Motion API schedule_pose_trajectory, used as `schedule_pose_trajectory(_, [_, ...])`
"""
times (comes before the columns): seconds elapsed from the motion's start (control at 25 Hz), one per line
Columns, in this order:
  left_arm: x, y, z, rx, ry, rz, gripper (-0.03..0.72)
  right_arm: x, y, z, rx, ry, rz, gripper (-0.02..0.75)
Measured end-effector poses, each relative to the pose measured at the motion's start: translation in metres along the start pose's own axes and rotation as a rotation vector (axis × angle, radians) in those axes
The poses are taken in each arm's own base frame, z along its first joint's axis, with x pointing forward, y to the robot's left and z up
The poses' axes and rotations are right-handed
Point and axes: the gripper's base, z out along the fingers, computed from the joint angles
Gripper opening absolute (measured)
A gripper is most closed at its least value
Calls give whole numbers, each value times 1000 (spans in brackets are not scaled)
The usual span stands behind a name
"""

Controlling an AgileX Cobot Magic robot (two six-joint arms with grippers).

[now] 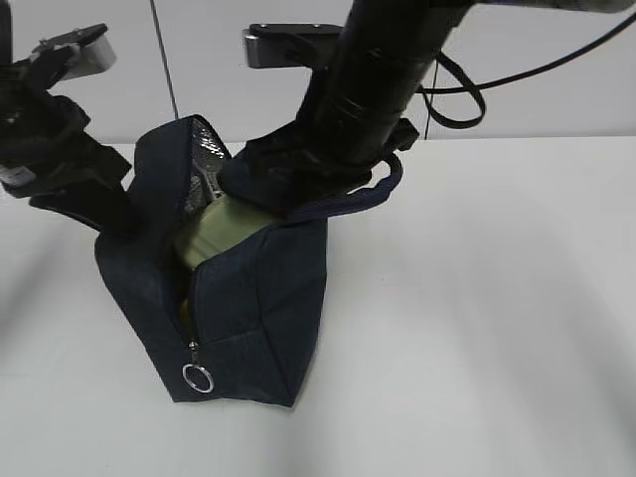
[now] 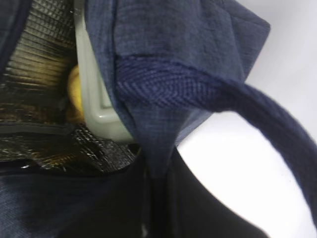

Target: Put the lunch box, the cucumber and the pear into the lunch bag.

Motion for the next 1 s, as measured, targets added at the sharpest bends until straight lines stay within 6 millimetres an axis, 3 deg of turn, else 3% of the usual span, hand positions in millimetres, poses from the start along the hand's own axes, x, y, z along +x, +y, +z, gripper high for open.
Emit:
schedule_pose_trajectory(0.2, [-23, -14, 14, 16, 11, 46, 22, 32, -15, -11, -20, -72, 60, 13])
schedule_pose_trajectory(0.44, [-50, -32, 29, 19, 32, 101, 22, 63, -12, -12, -76, -109, 85, 12])
schedule_pose_trajectory(0.8, [-52, -37, 34, -19, 71, 119, 22, 66, -12, -8, -89, -136, 93, 18])
schedule_pose_trajectory(0.92, [-52, -37, 34, -17, 77, 113, 41, 68, -13, -4, -85, -134, 95, 111])
schedule_pose_trajectory(1.0, [-51, -37, 33, -16, 80, 112, 92, 69, -14, -3, -83, -137, 83, 256])
